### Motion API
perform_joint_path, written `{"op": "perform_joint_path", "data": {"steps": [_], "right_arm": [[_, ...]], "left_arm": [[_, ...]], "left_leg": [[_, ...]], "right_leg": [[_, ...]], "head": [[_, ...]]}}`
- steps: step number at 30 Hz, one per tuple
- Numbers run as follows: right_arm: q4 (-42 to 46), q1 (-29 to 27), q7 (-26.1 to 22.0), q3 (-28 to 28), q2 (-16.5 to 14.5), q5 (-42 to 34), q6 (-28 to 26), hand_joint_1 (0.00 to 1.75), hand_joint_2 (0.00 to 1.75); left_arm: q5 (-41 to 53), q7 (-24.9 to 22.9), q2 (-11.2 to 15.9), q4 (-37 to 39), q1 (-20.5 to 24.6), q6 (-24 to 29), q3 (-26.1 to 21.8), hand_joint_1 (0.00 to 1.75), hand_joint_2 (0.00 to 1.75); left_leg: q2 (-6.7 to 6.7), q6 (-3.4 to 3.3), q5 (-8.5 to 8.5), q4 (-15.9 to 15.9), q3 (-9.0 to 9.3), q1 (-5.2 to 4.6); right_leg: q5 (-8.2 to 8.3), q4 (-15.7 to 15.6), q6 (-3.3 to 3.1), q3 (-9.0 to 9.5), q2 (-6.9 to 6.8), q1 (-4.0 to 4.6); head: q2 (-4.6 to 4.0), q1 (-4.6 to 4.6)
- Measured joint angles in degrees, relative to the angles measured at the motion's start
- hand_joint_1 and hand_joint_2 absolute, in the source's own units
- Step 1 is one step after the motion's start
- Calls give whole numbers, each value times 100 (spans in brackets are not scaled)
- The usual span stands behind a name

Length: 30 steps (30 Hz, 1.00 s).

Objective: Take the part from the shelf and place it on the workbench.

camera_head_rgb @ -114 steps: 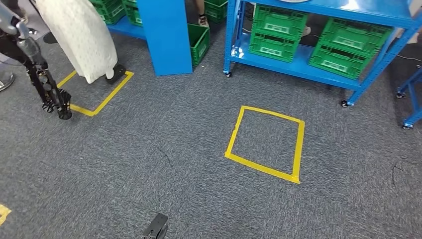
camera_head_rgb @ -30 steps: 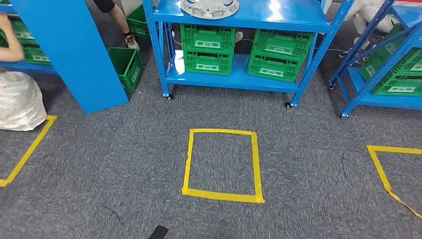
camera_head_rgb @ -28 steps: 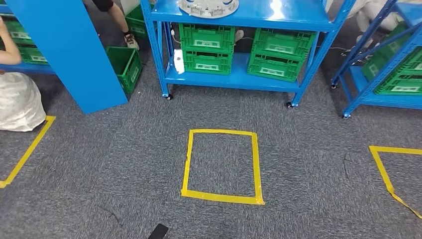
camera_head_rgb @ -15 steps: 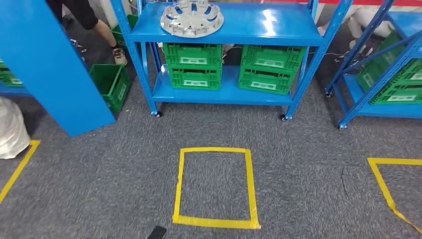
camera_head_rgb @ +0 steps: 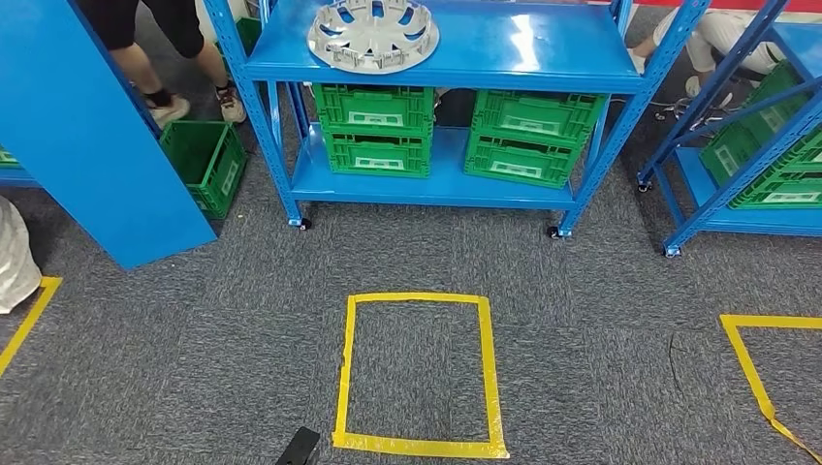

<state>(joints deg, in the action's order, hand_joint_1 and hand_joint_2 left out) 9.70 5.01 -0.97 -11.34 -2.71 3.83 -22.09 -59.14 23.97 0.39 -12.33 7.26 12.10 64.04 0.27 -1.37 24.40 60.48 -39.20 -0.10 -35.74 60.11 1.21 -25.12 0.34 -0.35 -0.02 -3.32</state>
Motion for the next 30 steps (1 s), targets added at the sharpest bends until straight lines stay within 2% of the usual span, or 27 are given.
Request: {"op": "perform_joint_path", "data": {"steps": [1, 4, 5, 6, 7, 9, 10, 11, 12, 13, 14, 15, 16, 17, 18, 20, 21, 22, 24, 25, 26, 27, 28, 30], "right_arm": [[1, 4, -11, 1, 1, -1, -4, 0, 0], [2, 19, -56, 10, 1, -11, -19, 0, 0], [2, 21, -81, 20, 0, -15, -24, 0, 0], [2, 16, -109, 30, 1, -17, -27, 0, 0], [1, 10, -131, 40, 1, -18, -31, 0, 0], [0, 5, -156, 51, 4, -20, -36, 0, 0], [0, 5, -159, 52, 3, -21, -36, 0, 0], [0, 6, -154, 55, 1, -23, -37, 0, 0], [0, 6, -140, 57, 0, -26, -37, 0, 0], [-1, 4, -118, 58, -1, -28, -38, 0, 0], [-1, 4, -87, 61, -1, -30, -40, 0, 0], [-2, 6, -56, 62, -2, -31, -42, 0, 0], [-2, 9, -32, 64, -3, -31, -44, 0, 0], [-2, 16, -10, 67, -3, -30, -46, 0, 0], [-2, 20, 8, 72, -4, -29, -48, 0, 0], [-2, 23, 36, 81, -4, -27, -49, 0, 0], [-2, 18, 44, 86, -4, -26, -49, 0, 0], [-3, 13, 47, 90, -7, -26, -47, 0, 0], [-5, 7, 47, 97, -16, -25, -43, 0, 0], [-7, 7, 47, 101, -21, -24, -42, 0, 0], [-7, 7, 47, 103, -23, -24, -41, 0, 0], [-7, 7, 47, 104, -24, -24, -40, 0, 0], [-7, 6, 47, 104, -24, -24, -39, 0, 0], [-5, 11, 46, 106, -21, -24, -38, 0, 0]], "left_arm": [[0, 3, -8, 0, 5, -1, 0, 0, 0], [7, 11, -19, 0, 9, -8, 0, 0, 0], [16, 14, -19, 0, 7, -10, 0, 0, 0], [26, 17, -19, 0, 5, -10, 0, 0, 0], [38, 18, -18, 0, 4, -11, 1, 0, 0], [55, 19, -18, 0, 5, -11, 2, 0, 0], [62, 19, -18, 0, 7, -11, 2, 0, 0], [66, 18, -18, 0, 7, -10, 2, 0, 0], [69, 16, -17, 0, 8, -10, 2, 0, 0], [70, 14, -15, 0, 8, -10, 2, 0, 0], [70, 12, -13, 0, 10, -10, 2, 0, 0], [70, 9, -10, 0, 15, -10, 2, 0, 0], [70, 8, -8, 0, 22, -10, 1, 0, 0], [70, 7, -7, 0, 30, -10, 1, 0, 0], [70, 5, -4, 0, 37, -10, 0, 0, 0], [70, 4, 2, 0, 38, -10, 0, 0, 0], [73, 0, 5, 0, 38, -9, 0, 0, 0], [77, -8, 7, 0, 37, -7, 0, 0, 0], [84, -27, 6, 0, 38, 1, 1, 0, 0], [85, -37, 6, 0, 38, 6, 2, 0, 0], [84, -43, 7, 0, 37, 11, 2, 0, 0], [82, -47, 8, 0, 37, 17, 2, 0, 0], [80, -49, 8, 0, 37, 21, 2, 0, 0], [79, -48, -1, 0, 40, 27, 2, 0, 0]], "left_leg": [[-2, 40, -31, -7, -5, 1], [5, 168, -175, -81, -31, 16], [4, 202, -144, -88, -49, 21], [0, 233, -7, -25, -77, 26], [-9, 259, 238, 156, -127, 35], [-25, 306, 823, 808, -256, 52], [-30, 325, 981, 1141, -293, 57], [-32, 337, 996, 1343, -264, 58], [-32, 343, 893, 1358, -138, 59], [-32, 344, 732, 1165, 95, 59], [-33, 339, 609, 806, 409, 60], [-37, 322, 577, 390, 737, 57], [-44, 293, 609, 46, 988, 52], [-51, 263, 672, -184, 1135, 48], [-58, 226, 727, -289, 1185, 43], [-62, 136, 726, -342, 1134, 58], [-63, 80, 708, -362, 1102, 67], [-63, 30, 672, -377, 1059, 75], [-63, -24, 600, -378, 969, 63], [-60, -32, 559, -376, 922, 52], [-56, -36, 520, -373, 876, 38], [-53, -37, 482, -371, 835, 23], [-51, -35, 448, -369, 799, 5], [-46, -22, 395, -366, 753, -33]], "right_leg": [[90, -194, -27, 38, 1, 15], [156, -403, -120, 22, -3, 40], [215, -464, -156, 0, -8, 31], [298, -503, -189, -38, -18, 19], [379, -538, -217, -88, -29, 6], [497, -549, -245, -217, -48, 13], [548, -544, -244, -285, -56, 17], [596, -534, -238, -352, -62, 21], [637, -518, -228, -414, -67, 21], [670, -495, -213, -469, -70, 20], [691, -462, -196, -514, -71, 18], [702, -421, -177, -551, -71, 23], [714, -384, -151, -578, -70, 30], [731, -354, -122, -597, -70, 36], [752, -334, -85, -618, -69, 42], [756, -289, -8, -664, -66, 42], [661, -191, 27, -714, -63, 40], [488, 0, 58, -785, -61, 35], [9, 662, 101, -987, -59, 25], [-154, 993, 109, -1065, -59, 22], [-211, 1201, 104, -1085, -58, 22], [-154, 1208, 86, -1019, -58, 24], [-9, 994, 53, -859, -58, 30], [291, 155, -67, -360, -61, 63]], "head": [[0, -1], [0, 9], [0, 11], [0, 2], [0, -2], [0, -18], [0, -18], [0, -19], [0, -19], [0, -19], [0, -20], [0, -24], [0, -25], [0, -29], [0, -31], [0, -27], [0, -18], [0, -5], [0, 18], [0, 23], [0, 24], [0, 24], [0, 23], [0, 18]]}}
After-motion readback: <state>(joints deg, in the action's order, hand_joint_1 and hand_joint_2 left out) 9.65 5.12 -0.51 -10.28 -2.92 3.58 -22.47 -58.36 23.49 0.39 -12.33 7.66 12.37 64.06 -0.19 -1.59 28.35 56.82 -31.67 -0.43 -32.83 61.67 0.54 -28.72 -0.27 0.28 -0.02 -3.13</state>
